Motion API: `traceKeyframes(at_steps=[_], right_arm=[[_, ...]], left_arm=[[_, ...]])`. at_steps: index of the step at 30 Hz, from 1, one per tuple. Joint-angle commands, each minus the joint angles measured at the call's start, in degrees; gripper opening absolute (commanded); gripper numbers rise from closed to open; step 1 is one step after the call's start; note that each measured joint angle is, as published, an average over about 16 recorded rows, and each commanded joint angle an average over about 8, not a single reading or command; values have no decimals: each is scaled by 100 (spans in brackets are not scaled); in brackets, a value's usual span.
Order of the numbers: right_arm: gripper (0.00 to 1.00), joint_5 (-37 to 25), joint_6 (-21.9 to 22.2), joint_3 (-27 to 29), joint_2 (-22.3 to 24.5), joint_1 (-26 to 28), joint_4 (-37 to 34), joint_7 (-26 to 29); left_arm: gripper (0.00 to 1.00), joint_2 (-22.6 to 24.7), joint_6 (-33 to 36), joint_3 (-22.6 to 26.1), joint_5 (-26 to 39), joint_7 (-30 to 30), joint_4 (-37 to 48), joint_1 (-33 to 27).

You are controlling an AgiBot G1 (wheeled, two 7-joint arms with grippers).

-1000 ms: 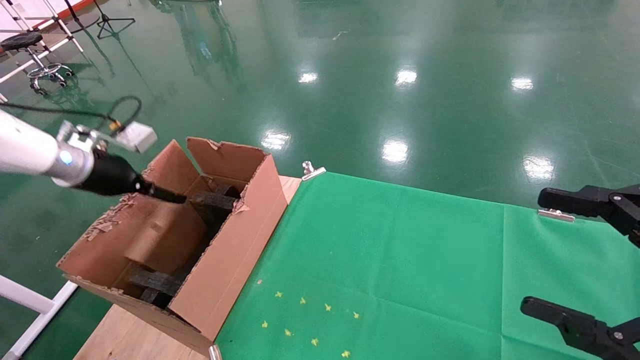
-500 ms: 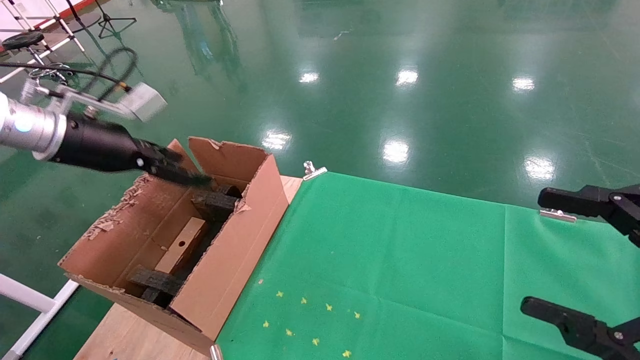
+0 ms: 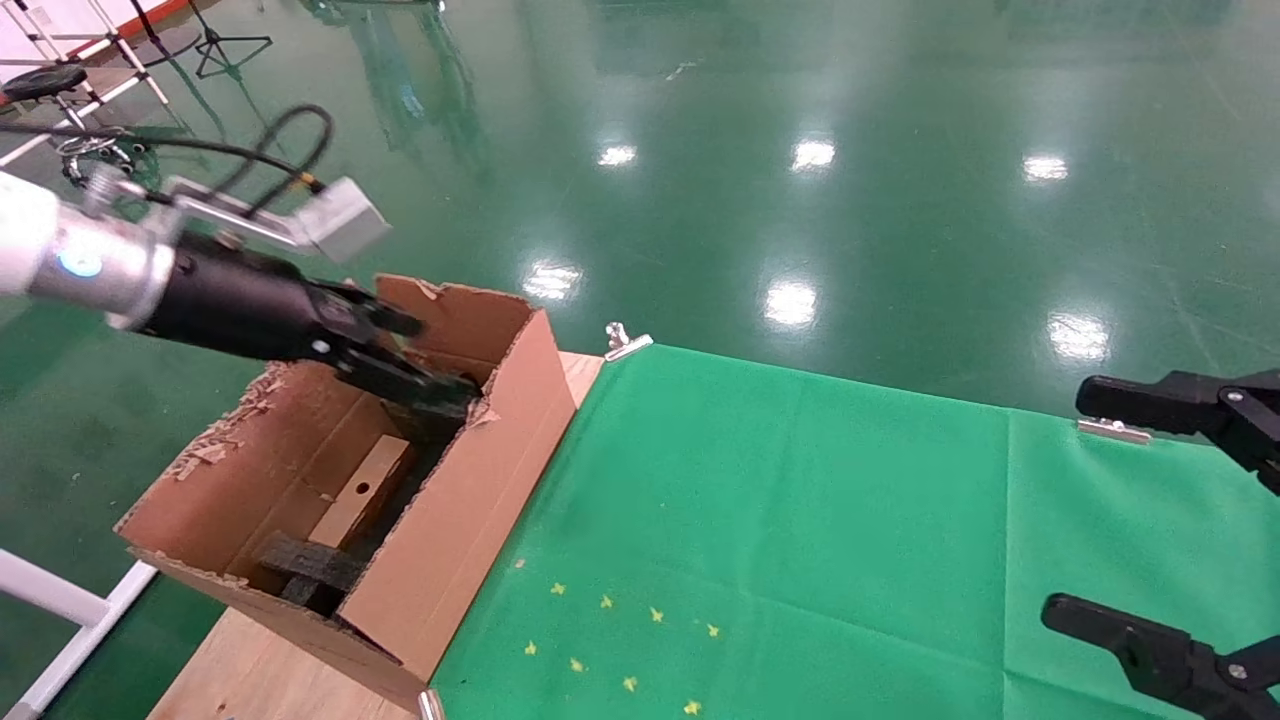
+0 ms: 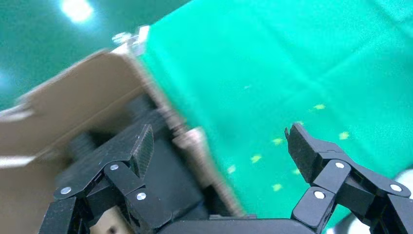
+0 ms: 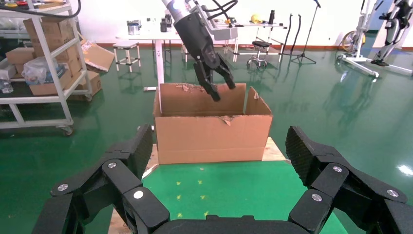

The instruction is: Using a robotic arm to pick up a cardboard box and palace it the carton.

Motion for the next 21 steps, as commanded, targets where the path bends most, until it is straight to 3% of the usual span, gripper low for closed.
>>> traceKeyframes(at_steps=[1, 21], right_arm=[[100, 0, 0, 0, 0, 0, 0, 0], [100, 0, 0, 0, 0, 0, 0, 0]], left_arm=[[100, 11, 24, -199, -108, 88, -116, 186], [100, 127, 270, -2224, -1209, 988, -1292, 2076]])
